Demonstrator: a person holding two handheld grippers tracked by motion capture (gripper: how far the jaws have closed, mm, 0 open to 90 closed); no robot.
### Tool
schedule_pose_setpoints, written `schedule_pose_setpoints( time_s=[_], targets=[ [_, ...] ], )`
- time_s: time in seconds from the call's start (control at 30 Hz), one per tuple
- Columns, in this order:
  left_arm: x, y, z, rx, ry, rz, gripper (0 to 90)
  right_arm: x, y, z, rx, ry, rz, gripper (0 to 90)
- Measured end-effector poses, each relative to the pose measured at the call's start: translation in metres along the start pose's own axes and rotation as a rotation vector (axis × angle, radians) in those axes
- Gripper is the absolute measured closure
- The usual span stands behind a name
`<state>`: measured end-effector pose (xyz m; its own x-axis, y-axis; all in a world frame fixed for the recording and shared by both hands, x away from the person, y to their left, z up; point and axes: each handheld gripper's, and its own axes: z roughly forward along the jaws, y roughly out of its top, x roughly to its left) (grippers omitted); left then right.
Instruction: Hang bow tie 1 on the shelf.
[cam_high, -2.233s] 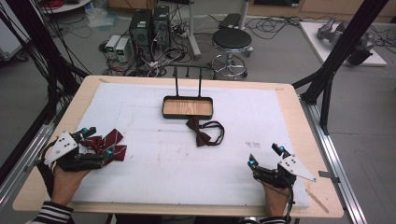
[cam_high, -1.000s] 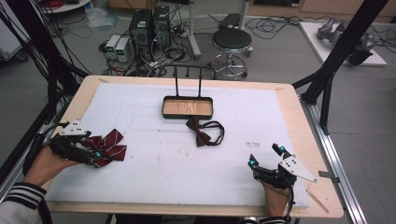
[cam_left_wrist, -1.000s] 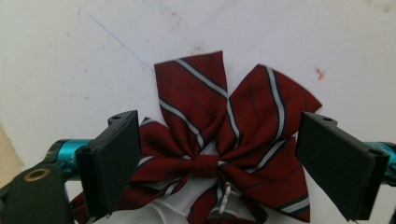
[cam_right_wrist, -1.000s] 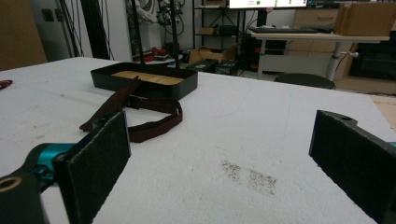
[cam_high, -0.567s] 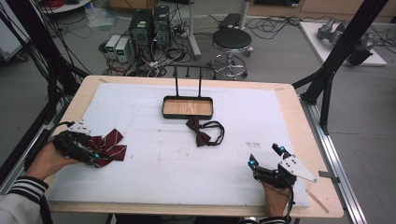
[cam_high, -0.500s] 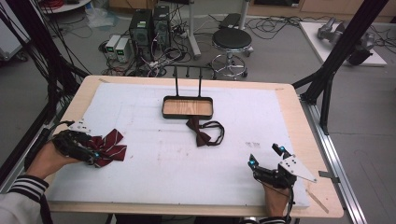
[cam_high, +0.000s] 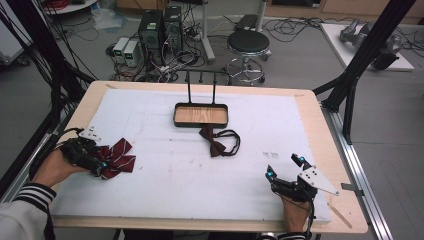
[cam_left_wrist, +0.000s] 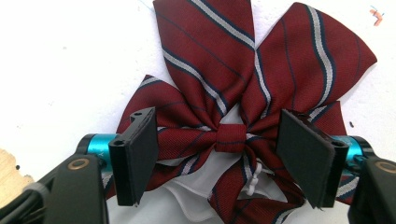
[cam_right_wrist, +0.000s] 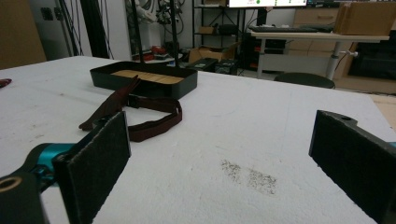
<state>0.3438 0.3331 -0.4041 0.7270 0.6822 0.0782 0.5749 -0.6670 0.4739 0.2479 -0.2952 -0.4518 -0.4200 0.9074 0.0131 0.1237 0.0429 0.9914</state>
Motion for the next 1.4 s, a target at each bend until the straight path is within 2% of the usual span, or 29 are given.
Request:
schedule_pose_setpoints(
  time_s=[0.27,0.53,0.73,0.77,0.8,0.9,0.93,0.97,1.0,1.27,1.4],
  targets=[
    [0.001,0.007,0.003,0.048,-0.022,0.018,36.4,0.0,0.0,0.0,0.003,0.0,0.0,4.4],
    [0.003,0.009,0.008,0.074,-0.036,0.002,38.3,0.0,0.0,0.0,0.005,-0.001,0.001,4.4],
    [0.004,0.009,0.009,0.086,-0.061,-0.008,46.2,0.0,0.0,0.0,0.006,-0.001,0.003,4.4],
    [0.004,0.009,0.01,0.091,-0.077,-0.023,49.3,0.0,0.0,0.0,0.006,-0.001,0.003,4.4],
    [0.004,0.009,0.01,0.091,-0.077,-0.023,49.7,0.0,0.0,0.0,0.006,-0.001,0.003,4.4],
    [0.006,0.009,0.012,0.097,-0.093,-0.065,50.9,0.0,0.0,0.0,0.006,0.0,0.004,4.4],
    [0.006,0.009,0.012,0.097,-0.093,-0.065,52.1,0.0,0.0,0.0,0.006,-0.001,0.003,4.4],
    [0.009,0.006,0.013,0.084,-0.103,-0.105,53.1,0.0,0.0,0.0,0.006,0.0,0.005,4.4],
    [0.01,0.005,0.013,0.078,-0.107,-0.116,54.0,0.0,0.0,0.0,0.006,0.0,0.005,4.4],
    [0.009,0.004,0.012,0.075,-0.098,-0.119,60.9,0.0,0.0,0.0,0.004,-0.002,0.006,4.4],
    [0.007,0.005,0.012,0.077,-0.087,-0.101,63.4,0.0,0.0,0.0,0.004,-0.001,0.008,4.4]
  ],
)
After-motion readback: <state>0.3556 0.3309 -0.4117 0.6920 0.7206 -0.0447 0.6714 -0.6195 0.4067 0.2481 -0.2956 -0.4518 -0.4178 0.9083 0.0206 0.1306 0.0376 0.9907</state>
